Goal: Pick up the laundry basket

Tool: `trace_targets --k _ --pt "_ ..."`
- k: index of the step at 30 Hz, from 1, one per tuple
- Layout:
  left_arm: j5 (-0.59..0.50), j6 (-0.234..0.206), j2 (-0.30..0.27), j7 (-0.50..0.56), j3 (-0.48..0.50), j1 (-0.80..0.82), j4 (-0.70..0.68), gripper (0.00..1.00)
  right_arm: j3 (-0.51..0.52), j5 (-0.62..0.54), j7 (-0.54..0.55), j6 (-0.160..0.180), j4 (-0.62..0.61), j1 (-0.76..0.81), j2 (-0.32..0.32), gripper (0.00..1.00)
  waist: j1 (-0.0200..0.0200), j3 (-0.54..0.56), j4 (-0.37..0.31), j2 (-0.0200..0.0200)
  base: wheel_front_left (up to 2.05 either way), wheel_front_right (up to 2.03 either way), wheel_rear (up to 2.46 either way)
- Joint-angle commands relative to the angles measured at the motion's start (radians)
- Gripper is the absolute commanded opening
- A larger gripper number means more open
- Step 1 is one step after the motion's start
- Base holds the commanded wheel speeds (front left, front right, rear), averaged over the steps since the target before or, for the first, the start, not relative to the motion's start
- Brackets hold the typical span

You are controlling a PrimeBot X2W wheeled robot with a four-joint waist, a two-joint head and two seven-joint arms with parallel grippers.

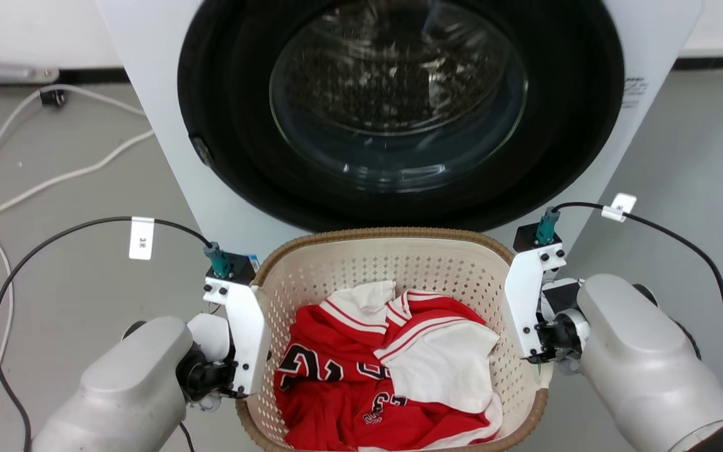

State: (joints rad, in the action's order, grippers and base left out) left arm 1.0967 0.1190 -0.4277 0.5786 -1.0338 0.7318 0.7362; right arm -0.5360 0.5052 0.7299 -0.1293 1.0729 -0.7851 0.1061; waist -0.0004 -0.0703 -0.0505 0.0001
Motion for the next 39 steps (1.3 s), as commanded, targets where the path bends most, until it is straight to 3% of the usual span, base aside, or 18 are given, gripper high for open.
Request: trace_targets --k 1,12,39 --pt "0.006 0.02 -0.019 0.025 -0.018 -0.023 -0.008 0.0 -0.016 0.007 0.008 -0.002 -0.017 0.0 0.039 0.0 0.0004 0.041 -0.009 -0.0001 0.0 0.0 0.0" --pt "0.089 0.02 -0.064 0.102 -0.091 -0.037 -0.05 0.0 -0.098 0.13 0.097 -0.002 -0.081 0.007 0.096 0.0 0.0004 0.099 -0.011 -0.0001 0.0 0.0 0.0" --pt "0.202 0.019 -0.01 0.167 -0.156 0.025 -0.01 0.0 -0.176 0.22 0.159 -0.003 -0.034 -0.028 0.086 0.0 0.0004 0.108 -0.016 -0.0001 0.0 0.0 0.0"
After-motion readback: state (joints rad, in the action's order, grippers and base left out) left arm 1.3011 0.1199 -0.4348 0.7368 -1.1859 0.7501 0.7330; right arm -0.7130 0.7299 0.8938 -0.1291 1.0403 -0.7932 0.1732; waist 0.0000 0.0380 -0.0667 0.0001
